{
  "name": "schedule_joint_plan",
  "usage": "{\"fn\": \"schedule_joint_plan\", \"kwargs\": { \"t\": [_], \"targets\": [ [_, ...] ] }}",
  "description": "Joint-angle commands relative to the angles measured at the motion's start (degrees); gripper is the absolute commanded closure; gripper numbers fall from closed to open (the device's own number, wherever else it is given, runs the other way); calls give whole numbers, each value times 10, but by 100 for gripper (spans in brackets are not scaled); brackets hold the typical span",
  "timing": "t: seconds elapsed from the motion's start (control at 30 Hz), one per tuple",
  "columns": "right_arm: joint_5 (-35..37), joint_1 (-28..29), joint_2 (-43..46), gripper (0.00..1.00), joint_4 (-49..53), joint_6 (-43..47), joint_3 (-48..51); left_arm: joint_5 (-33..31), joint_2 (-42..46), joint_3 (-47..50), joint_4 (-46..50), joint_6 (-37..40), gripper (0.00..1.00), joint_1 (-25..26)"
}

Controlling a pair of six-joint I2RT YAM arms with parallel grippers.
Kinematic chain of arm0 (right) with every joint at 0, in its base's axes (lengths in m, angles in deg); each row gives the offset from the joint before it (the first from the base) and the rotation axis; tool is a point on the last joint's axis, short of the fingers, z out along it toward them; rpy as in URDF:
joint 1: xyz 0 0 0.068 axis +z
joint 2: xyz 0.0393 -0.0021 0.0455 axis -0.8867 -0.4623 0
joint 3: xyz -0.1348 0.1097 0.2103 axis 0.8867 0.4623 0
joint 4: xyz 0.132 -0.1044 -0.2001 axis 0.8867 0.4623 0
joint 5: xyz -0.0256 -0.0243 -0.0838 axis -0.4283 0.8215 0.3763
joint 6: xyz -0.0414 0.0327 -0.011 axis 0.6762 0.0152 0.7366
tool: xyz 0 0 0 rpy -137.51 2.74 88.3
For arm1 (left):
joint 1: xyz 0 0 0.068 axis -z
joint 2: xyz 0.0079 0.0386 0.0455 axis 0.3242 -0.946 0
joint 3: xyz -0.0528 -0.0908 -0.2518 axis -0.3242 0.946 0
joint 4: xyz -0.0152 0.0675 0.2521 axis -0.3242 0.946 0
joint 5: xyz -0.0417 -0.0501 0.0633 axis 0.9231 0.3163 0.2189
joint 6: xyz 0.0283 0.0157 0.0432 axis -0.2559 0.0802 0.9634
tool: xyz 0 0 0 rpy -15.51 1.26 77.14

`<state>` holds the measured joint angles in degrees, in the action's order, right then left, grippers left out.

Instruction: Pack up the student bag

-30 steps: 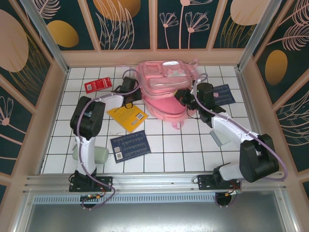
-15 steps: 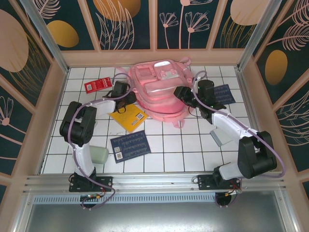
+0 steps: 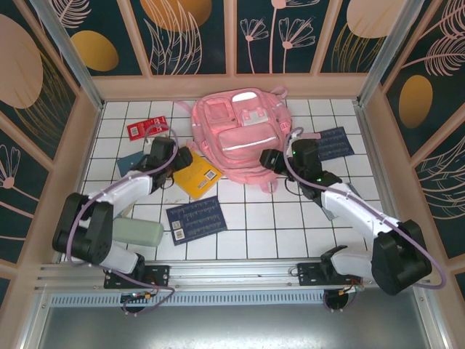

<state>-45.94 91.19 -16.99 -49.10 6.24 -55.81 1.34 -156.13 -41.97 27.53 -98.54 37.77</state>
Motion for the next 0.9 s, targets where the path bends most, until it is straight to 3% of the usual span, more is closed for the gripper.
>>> {"fn": "schedule_joint_plan", "kwargs": {
  "t": [0.0, 0.1, 0.23, 0.3, 0.43, 0.7, 0.87],
  "targets": [
    [7, 45, 1, 43, -13, 53, 5, 1, 48, 55, 33, -32, 19, 0],
    [4, 104, -24, 47, -17, 72, 5, 3, 78, 91, 41, -38, 21, 0],
    [9, 185, -66, 64, -29, 89, 16, 22, 107, 139, 19, -47, 26, 0],
    [-4, 213, -81, 81, -45, 91, 28, 47, 110, 157, -4, -48, 29, 0],
    [-19, 271, -112, 98, -47, 94, 31, 78, 99, 165, -32, -50, 35, 0],
    [4, 363, -201, 100, -60, 92, 26, 101, 65, 175, -68, -51, 37, 0],
    [2, 385, -246, 100, -63, 93, 10, 102, 61, 174, -66, -47, 36, 0]
  ]
}}
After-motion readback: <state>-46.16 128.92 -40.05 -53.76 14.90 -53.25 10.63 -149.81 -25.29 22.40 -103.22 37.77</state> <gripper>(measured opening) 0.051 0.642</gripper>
